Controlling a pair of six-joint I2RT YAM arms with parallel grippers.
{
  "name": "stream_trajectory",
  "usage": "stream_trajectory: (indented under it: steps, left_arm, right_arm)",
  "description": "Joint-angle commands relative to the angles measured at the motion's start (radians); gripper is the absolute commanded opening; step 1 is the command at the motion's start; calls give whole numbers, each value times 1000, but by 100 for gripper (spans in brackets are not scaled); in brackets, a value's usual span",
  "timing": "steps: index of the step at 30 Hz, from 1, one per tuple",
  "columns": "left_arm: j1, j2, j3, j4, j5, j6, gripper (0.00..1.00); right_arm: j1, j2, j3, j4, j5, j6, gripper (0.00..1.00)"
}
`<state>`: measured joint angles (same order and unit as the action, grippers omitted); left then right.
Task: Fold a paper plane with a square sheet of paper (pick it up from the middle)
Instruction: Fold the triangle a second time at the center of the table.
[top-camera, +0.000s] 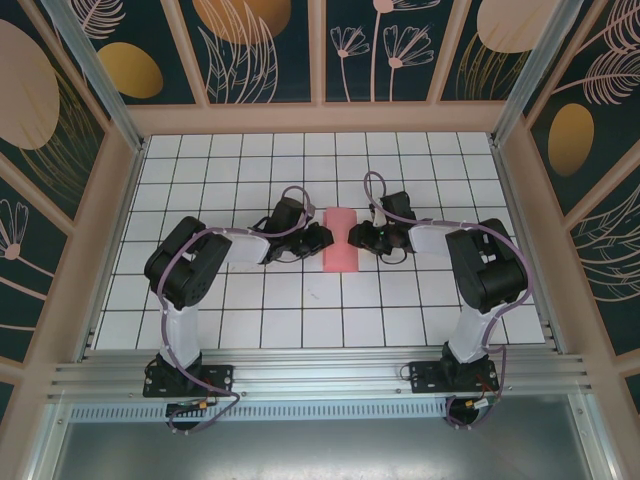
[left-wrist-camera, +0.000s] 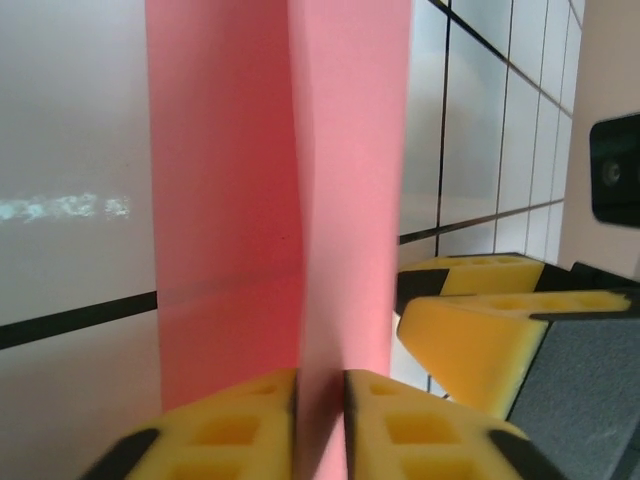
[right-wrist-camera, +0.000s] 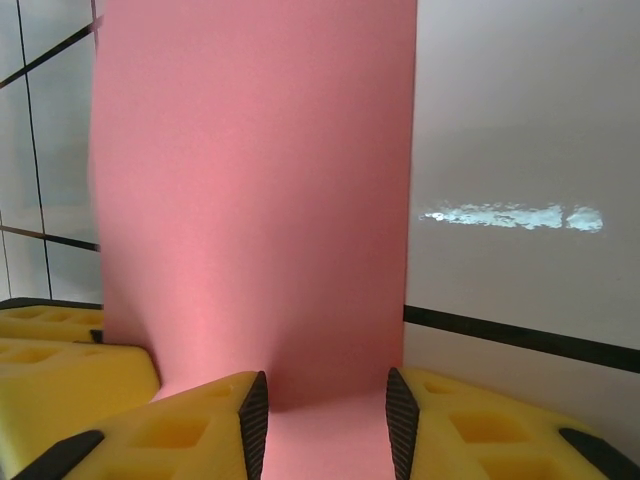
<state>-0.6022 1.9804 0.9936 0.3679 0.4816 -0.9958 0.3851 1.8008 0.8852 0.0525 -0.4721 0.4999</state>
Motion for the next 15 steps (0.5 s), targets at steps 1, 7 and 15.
stream_trajectory:
  steps: [1,7,15]
  left_arm:
    - [-3,-8,-7,44,1,-17,5]
    - [-3,-44,-69,21,-38,-16,1]
    - [-3,-41,-73,-22,-43,23,5]
  right_arm:
    - [-4,-59,-10,-10,22,-18,42]
    - [-1,-146,-49,7,6,-14,28]
    - [48,-89,-66,97,-70,29,18]
